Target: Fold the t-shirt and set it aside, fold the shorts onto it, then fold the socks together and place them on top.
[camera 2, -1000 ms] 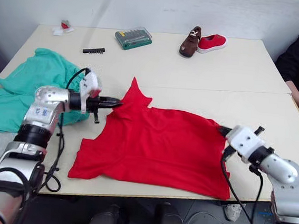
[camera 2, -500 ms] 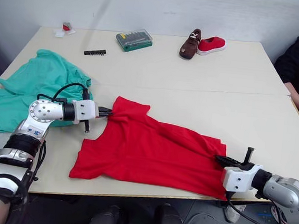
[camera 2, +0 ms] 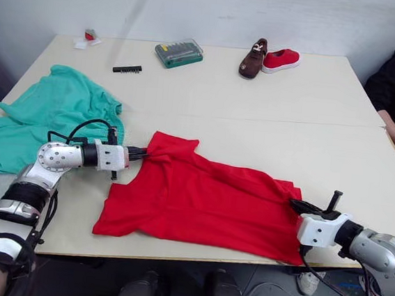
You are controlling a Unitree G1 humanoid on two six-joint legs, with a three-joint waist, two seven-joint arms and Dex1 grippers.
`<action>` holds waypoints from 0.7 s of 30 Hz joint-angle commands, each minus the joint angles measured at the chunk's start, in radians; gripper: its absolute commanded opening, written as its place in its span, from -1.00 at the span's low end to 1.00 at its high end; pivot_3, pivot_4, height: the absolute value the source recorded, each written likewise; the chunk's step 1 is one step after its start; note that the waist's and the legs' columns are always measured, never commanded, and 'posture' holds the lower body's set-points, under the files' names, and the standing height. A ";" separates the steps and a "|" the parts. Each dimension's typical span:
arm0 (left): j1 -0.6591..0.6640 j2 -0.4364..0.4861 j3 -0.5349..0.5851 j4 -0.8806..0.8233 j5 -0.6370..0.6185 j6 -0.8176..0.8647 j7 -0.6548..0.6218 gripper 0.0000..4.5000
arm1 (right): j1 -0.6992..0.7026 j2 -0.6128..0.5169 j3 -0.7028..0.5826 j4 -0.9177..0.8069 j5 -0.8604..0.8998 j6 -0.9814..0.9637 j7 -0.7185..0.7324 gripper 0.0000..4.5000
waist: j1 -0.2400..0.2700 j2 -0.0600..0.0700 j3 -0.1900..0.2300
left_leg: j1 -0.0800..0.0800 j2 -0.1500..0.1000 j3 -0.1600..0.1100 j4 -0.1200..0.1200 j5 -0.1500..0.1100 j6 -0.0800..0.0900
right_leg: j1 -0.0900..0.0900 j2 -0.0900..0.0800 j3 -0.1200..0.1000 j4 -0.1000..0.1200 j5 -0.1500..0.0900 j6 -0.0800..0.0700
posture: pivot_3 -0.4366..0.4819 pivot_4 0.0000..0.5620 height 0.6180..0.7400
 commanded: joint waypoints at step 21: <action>-0.210 0.051 0.138 -0.213 -0.449 1.620 -0.150 0.97 | -0.077 0.066 -0.028 -0.687 0.562 0.852 0.065 1.00 | 0.013 -0.001 0.000 | -0.003 0.000 -0.005 0.004 0.000 0.001 | 0.001 0.001 -0.002 0.001 0.000 0.000 | -0.05 -0.47 1.00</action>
